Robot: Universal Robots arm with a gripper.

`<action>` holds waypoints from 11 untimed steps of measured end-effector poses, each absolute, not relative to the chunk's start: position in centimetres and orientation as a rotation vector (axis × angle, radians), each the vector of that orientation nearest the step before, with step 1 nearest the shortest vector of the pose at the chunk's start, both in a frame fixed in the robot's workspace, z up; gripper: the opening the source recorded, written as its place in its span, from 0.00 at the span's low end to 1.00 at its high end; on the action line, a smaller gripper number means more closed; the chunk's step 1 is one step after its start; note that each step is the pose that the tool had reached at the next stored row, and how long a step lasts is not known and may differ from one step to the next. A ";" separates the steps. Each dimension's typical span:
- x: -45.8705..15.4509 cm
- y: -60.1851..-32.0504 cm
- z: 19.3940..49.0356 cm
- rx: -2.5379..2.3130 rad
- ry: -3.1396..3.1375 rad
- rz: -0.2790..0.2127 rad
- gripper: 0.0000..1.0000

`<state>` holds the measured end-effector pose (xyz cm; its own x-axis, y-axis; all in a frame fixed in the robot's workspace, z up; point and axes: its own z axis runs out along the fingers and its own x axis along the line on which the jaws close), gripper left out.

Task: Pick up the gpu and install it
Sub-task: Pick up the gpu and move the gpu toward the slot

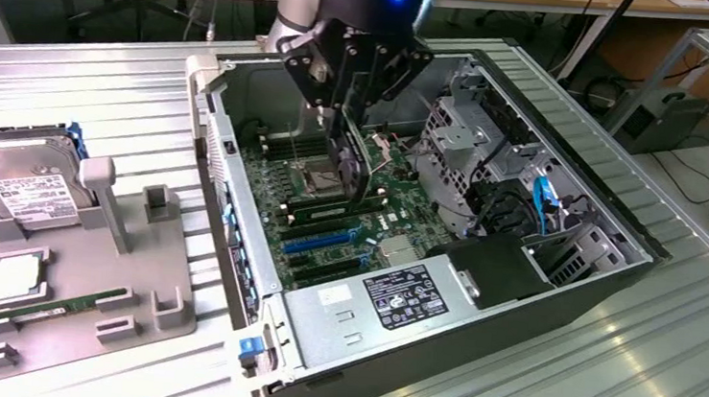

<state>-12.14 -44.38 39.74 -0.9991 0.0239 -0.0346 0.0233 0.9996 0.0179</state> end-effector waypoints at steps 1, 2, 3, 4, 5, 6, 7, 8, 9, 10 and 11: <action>-11.7 -44.4 39.5 0.037 3.106 0.027 0.26; -10.8 -44.4 39.2 0.037 3.106 0.027 0.26; -10.2 -44.4 38.9 0.036 3.106 0.026 0.26; -9.9 -44.4 38.7 0.035 3.106 0.026 0.26; -9.6 -44.4 38.5 0.034 3.107 0.026 0.26; -9.4 -44.4 38.3 0.031 3.107 0.026 0.26; -9.1 -44.4 38.1 0.026 3.107 0.026 0.26; -9.0 -44.4 37.9 0.024 3.108 0.026 0.26; -9.0 -44.4 37.8 0.023 3.109 0.025 0.26; -9.0 -44.4 37.8 0.023 3.109 0.025 0.26; -9.0 -44.4 37.8 0.023 3.109 0.025 0.26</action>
